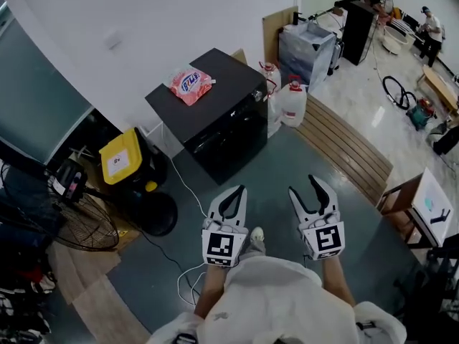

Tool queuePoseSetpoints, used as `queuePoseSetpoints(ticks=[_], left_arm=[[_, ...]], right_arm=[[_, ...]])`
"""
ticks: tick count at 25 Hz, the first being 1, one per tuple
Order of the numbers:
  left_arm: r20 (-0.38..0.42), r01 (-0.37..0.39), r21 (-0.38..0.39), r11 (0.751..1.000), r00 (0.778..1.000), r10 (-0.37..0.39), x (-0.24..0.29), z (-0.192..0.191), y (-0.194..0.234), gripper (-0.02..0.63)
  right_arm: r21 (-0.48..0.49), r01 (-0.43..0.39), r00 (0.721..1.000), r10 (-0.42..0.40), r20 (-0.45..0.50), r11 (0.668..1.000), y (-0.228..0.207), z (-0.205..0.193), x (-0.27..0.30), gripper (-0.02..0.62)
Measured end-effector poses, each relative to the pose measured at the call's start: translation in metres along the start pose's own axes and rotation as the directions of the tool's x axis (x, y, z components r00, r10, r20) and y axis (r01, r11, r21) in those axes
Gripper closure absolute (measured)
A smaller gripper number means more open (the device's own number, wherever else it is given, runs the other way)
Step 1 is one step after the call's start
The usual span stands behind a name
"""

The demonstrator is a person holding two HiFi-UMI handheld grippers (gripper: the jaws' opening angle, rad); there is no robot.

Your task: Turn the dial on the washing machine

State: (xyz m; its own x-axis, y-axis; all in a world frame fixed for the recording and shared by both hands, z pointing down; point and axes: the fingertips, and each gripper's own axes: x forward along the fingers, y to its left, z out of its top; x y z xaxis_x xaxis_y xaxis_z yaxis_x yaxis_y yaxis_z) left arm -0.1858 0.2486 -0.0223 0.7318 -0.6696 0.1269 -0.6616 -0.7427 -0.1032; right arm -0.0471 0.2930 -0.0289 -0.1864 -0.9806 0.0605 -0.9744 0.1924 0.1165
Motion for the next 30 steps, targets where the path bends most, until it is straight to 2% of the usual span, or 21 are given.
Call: queuePoseSetpoints(ticks=[11, 14, 20, 30], left_arm=[[0.053, 0.062, -0.006, 0.998, 0.997, -0.061, 0.090, 0.011, 0.083, 0.592], [0.042, 0.079, -0.015, 0.997, 0.996, -0.078, 0.109, 0.003, 0.098, 0.592], [0.016, 0.094, -0.035, 0.995, 0.995, -0.094, 0.143, -0.011, 0.105, 0.592], [-0.013, 0.061, -0.035, 0.998, 0.998, -0.061, 0.216, -0.019, 0.110, 0.592]], right_arm=[[-0.018, 0.047, 0.999, -0.046, 0.022, 0.999, -0.028, 0.015, 0.126, 0.367], [-0.016, 0.059, 0.998, -0.058, 0.014, 0.998, -0.033, 0.009, 0.147, 0.370], [-0.004, 0.113, 0.993, -0.114, -0.023, 0.994, -0.061, -0.011, 0.164, 0.379], [0.040, 0.065, 0.998, -0.065, -0.015, 0.997, -0.123, -0.038, 0.220, 0.390]])
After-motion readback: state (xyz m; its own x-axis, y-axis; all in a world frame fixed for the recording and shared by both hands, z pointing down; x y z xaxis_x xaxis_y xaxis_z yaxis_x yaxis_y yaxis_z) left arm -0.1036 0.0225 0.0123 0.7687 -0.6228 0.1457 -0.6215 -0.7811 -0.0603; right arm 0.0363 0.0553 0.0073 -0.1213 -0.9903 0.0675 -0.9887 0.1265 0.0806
